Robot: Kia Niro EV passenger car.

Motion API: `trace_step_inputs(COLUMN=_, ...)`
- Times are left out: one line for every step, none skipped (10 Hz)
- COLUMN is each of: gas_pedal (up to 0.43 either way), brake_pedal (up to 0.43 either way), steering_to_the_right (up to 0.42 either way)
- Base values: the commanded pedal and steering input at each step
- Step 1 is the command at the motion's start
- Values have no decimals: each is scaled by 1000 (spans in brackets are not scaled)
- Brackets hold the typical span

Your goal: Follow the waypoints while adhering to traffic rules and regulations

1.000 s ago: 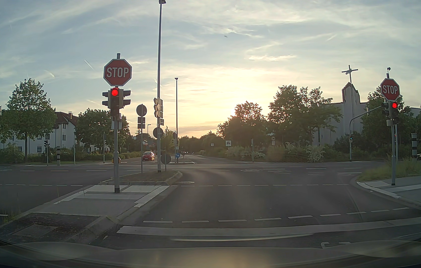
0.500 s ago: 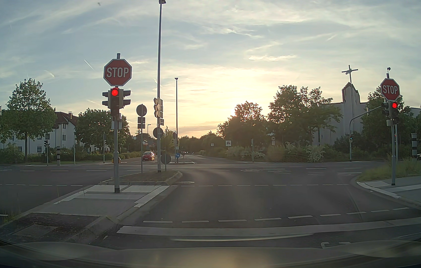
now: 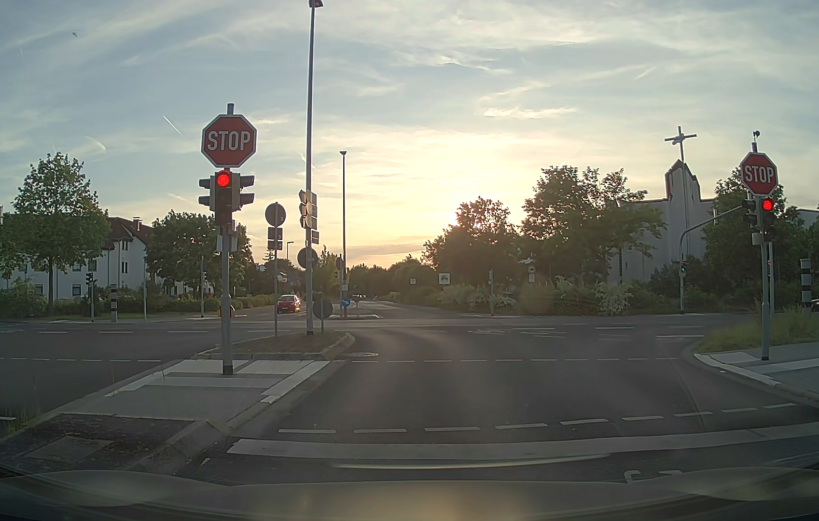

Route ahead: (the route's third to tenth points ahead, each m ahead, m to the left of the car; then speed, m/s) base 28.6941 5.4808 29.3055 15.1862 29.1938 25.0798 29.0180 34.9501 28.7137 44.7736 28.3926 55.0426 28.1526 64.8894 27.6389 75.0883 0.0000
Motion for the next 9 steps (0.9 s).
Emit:
trace_step_inputs(gas_pedal=0, brake_pedal=421, steering_to_the_right=8)
trace_step_inputs(gas_pedal=0, brake_pedal=421, steering_to_the_right=8)
trace_step_inputs(gas_pedal=0, brake_pedal=421, steering_to_the_right=8)
trace_step_inputs(gas_pedal=0, brake_pedal=421, steering_to_the_right=9)
trace_step_inputs(gas_pedal=0, brake_pedal=421, steering_to_the_right=9)
trace_step_inputs(gas_pedal=0, brake_pedal=421, steering_to_the_right=9)
trace_step_inputs(gas_pedal=0, brake_pedal=415, steering_to_the_right=8)
trace_step_inputs(gas_pedal=0, brake_pedal=421, steering_to_the_right=9)
trace_step_inputs(gas_pedal=0, brake_pedal=421, steering_to_the_right=8)
